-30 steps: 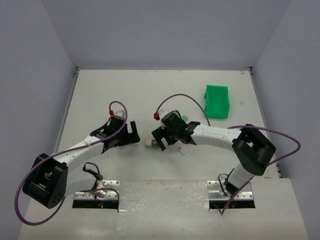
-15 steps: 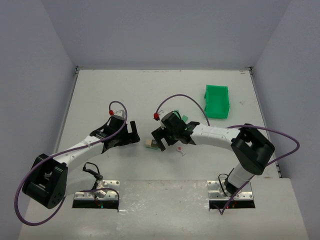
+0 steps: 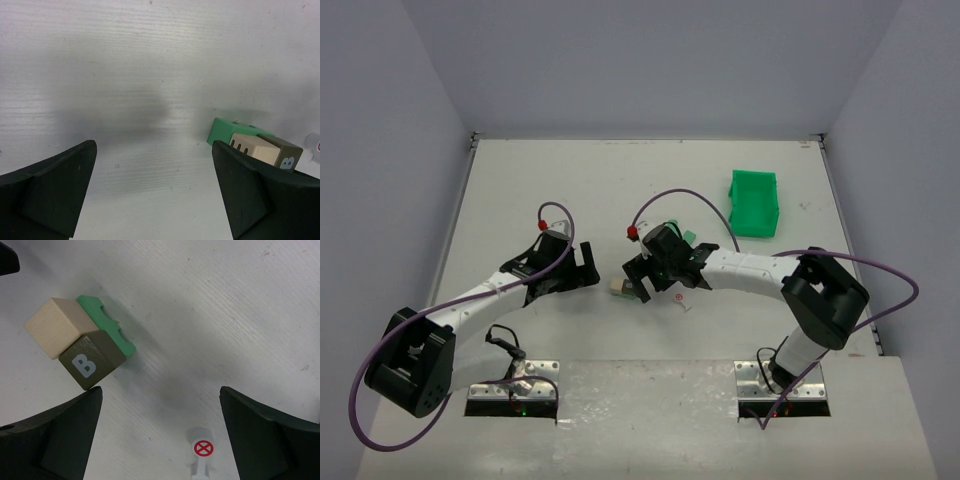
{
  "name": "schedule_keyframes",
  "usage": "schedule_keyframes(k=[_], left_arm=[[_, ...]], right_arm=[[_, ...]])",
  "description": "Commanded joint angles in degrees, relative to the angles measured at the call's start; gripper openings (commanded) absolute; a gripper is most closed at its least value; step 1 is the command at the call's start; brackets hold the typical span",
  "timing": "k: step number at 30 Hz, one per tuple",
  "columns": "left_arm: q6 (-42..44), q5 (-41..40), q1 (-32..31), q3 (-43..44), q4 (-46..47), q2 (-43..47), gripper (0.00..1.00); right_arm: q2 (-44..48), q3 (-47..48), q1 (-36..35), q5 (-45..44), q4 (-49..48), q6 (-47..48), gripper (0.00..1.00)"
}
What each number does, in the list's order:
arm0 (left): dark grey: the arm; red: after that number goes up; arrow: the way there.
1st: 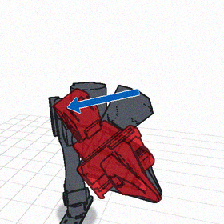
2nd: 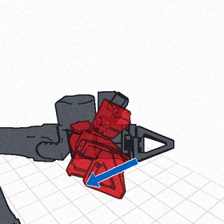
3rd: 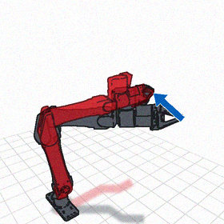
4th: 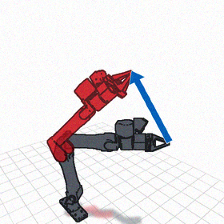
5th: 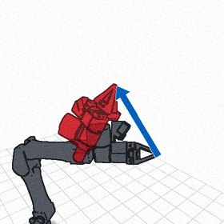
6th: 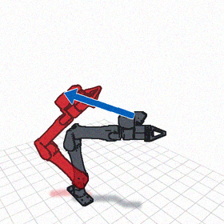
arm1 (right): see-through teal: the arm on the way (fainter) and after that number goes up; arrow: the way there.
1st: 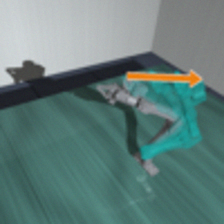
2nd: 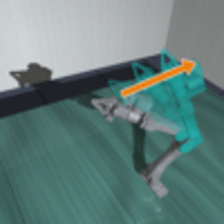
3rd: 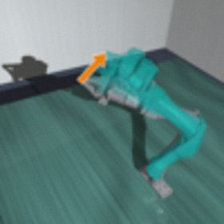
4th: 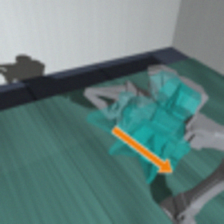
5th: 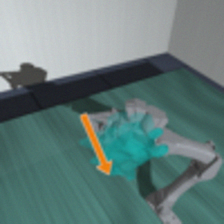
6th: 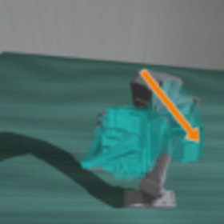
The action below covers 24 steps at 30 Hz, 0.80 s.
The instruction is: Build the wood block tower
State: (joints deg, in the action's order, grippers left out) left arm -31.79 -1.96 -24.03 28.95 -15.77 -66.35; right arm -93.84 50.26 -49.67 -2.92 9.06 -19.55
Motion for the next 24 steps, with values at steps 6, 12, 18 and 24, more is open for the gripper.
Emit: schedule_keyframes(k=[6,12,18,24], left_arm=[[-0.29,-0.07,-0.72,1.9,0.95,1.83,1.0],[-0.45,-0.07,-0.67,1.89,0.91,2.44,1.0],[-2.32,-2.11,-0.67,2.09,-0.33,3.7,1.0],[-4.26,-5.33,-0.67,4.69,-1.78,5.65,1.0]], right_arm=[[0.03,1.45,-0.16,-0.01,-1.59,-1.07,0.99],[0.75,1.09,-0.16,-0.24,-1.67,-1.28,0.99],[3.19,0.09,-0.16,-2.44,-0.14,-2.17,0.99],[8.6,-2.24,-0.16,-8.68,2.61,-2.86,0.99]])
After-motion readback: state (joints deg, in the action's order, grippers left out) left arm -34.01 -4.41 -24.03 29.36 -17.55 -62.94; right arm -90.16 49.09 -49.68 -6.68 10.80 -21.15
